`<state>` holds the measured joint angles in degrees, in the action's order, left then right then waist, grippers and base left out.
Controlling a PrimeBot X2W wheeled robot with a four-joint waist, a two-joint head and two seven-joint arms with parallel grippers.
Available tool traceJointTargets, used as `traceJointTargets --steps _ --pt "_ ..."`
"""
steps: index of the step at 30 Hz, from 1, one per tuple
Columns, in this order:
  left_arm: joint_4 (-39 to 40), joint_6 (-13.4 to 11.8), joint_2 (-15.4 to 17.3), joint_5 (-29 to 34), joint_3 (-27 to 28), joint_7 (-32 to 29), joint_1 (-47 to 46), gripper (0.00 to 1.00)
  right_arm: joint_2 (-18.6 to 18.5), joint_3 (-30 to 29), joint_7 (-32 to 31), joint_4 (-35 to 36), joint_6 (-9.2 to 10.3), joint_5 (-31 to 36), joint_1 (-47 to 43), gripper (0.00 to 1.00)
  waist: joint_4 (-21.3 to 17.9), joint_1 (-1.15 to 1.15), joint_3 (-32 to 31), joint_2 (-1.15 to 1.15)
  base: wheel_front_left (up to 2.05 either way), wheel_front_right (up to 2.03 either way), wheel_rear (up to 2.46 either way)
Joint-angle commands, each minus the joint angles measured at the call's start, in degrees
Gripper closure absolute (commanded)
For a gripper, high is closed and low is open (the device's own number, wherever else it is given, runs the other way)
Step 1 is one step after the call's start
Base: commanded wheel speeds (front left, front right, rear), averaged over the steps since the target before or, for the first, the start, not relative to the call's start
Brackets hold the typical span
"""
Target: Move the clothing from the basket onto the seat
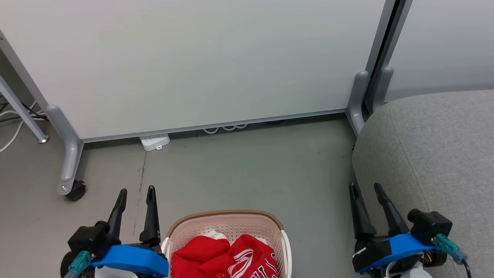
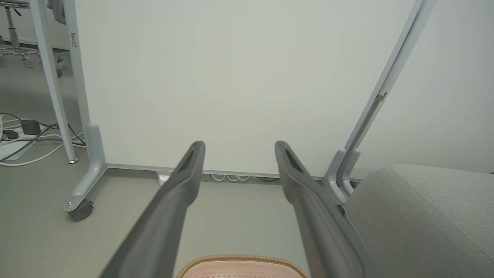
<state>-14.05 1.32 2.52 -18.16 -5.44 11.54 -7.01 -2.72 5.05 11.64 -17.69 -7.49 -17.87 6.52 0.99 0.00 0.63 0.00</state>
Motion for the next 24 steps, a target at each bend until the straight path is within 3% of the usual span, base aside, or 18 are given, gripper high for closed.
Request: traceJointTargets --steps 1,24 --pt "0.07 -0.24 0.40 1.45 -0.08 0.58 -1.04 0.00 -0.22 0.31 0.52 0.09 0.00 1.77 0.95 0.00 0.00 0.00 0.00 0.00 0.00 0.00 0.00" --pt "-0.90 -1.65 0.50 10.07 -1.46 3.02 -1.21 0.00 -0.24 0.71 2.94 -2.00 0.01 11.63 1.50 0.00 0.06 0.00 0.02 0.00 0.00 0.00 0.00"
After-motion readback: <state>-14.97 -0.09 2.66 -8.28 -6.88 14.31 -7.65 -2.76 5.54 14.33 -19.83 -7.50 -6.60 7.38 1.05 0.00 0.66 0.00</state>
